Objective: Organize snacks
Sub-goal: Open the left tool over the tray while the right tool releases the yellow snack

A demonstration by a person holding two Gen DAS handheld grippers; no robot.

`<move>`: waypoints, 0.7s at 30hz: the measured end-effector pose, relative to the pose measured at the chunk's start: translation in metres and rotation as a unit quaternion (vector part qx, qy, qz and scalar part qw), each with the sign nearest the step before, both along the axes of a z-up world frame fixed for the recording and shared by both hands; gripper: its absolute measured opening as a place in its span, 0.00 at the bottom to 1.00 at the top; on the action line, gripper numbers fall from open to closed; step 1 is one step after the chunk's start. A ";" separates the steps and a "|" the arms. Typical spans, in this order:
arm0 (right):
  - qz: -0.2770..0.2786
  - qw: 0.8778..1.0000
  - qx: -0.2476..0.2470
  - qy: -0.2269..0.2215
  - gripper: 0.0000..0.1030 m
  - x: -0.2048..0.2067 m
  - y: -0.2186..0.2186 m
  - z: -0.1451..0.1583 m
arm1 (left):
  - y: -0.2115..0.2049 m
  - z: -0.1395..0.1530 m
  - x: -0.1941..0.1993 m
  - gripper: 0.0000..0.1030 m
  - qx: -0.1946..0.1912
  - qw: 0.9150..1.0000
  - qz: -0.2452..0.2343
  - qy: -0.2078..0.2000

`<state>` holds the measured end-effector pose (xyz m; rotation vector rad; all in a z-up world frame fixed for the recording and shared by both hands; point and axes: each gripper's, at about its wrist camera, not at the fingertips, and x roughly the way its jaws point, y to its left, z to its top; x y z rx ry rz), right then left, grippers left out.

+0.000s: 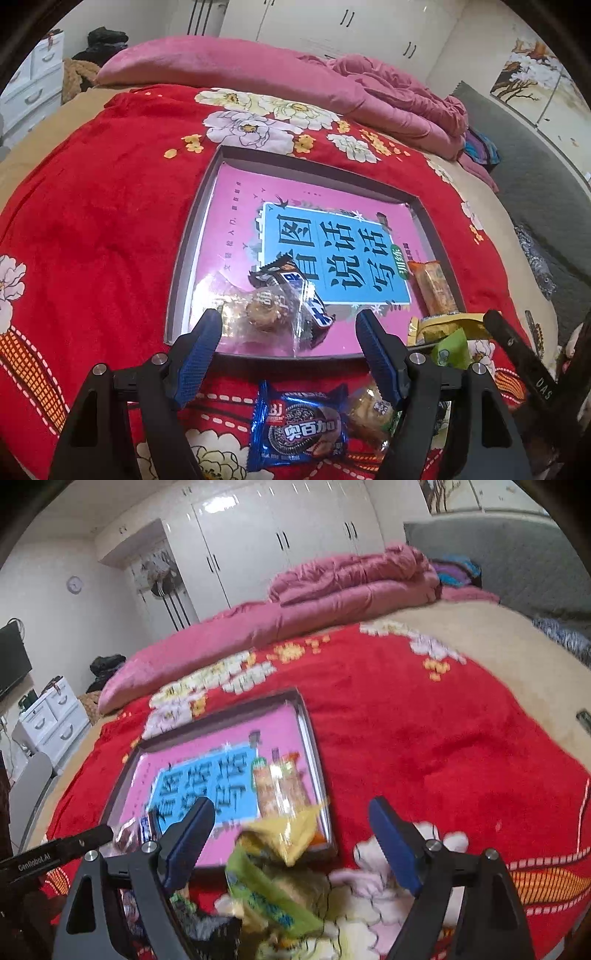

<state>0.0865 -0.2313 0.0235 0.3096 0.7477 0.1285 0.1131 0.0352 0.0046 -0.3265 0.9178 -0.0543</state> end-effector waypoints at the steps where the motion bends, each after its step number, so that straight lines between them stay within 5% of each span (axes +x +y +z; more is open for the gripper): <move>1: 0.001 1.000 -0.002 0.002 0.83 -0.002 0.000 0.000 | -0.001 0.000 -0.001 0.74 0.001 1.000 -0.001 0.001; 9: 0.023 1.000 -0.004 -0.003 0.82 -0.006 0.011 -0.002 | -0.011 0.001 -0.004 0.74 0.002 1.000 -0.016 0.003; 15: 0.020 0.998 -0.046 0.039 0.52 0.005 0.016 -0.019 | -0.014 -0.001 -0.004 0.74 0.002 1.000 -0.025 0.007; 21: 0.026 0.999 -0.037 0.025 0.38 0.007 0.014 -0.019 | -0.016 -0.003 -0.004 0.74 0.001 1.000 -0.028 0.010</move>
